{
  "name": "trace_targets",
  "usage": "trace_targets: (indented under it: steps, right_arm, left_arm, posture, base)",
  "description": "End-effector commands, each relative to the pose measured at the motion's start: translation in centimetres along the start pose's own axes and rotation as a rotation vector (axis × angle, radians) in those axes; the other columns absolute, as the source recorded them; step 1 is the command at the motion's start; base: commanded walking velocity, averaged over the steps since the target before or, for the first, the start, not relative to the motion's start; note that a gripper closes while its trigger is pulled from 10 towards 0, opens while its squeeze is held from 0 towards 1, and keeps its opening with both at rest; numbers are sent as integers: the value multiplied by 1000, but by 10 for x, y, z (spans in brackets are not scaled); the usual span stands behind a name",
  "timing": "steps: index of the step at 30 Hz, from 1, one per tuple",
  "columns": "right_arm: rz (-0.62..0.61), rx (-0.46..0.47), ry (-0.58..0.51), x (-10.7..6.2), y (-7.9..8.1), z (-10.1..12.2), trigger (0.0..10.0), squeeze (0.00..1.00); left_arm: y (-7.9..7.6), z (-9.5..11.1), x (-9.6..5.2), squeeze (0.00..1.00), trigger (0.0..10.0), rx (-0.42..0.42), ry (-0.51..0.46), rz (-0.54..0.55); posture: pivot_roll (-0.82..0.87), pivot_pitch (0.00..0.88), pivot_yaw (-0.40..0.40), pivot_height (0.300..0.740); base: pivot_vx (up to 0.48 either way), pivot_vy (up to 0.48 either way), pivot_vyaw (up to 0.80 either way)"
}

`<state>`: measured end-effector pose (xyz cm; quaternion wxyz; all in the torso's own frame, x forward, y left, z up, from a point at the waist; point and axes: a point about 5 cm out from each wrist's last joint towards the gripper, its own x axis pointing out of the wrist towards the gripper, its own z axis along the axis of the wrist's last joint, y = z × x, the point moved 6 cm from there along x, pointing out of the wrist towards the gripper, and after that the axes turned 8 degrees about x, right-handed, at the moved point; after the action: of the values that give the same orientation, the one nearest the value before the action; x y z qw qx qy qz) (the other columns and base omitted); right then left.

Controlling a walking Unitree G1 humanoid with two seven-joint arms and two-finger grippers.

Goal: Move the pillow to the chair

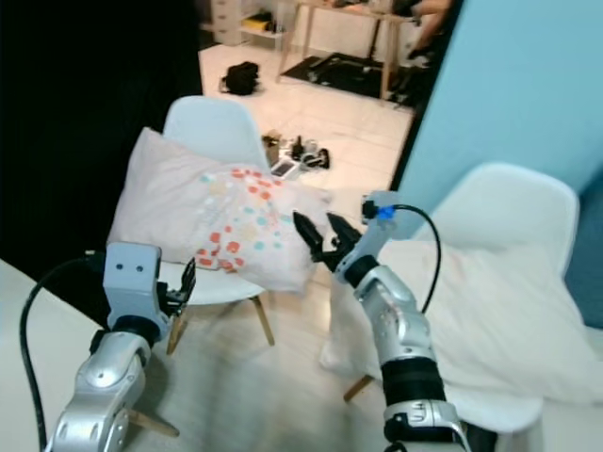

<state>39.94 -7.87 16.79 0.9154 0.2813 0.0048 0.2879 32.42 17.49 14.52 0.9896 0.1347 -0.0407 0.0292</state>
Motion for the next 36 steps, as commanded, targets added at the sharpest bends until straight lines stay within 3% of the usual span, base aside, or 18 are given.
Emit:
trace_targets:
  steps: [1,25,36]
  right_arm:
    - [-39,10,12,-4,-11,-2,10000,0]
    - [-100,30,8,-6,-24,0,10000,0]
    - [-77,34,20,-4,-20,-1,10000,0]
  left_arm:
    - [-4,-2,0,0,10000,-14,11,-9]
    - [-7,-5,0,0,10000,-28,14,-19]
    - [-1,-5,0,0,10000,-107,8,9]
  posture:
    - [-6,0,-96,740]
    - [-13,0,-100,740]
    - [-16,0,-98,740]
  base:
    - [-386,0,-719]
    - [-371,0,-720]
    - [0,0,-647]
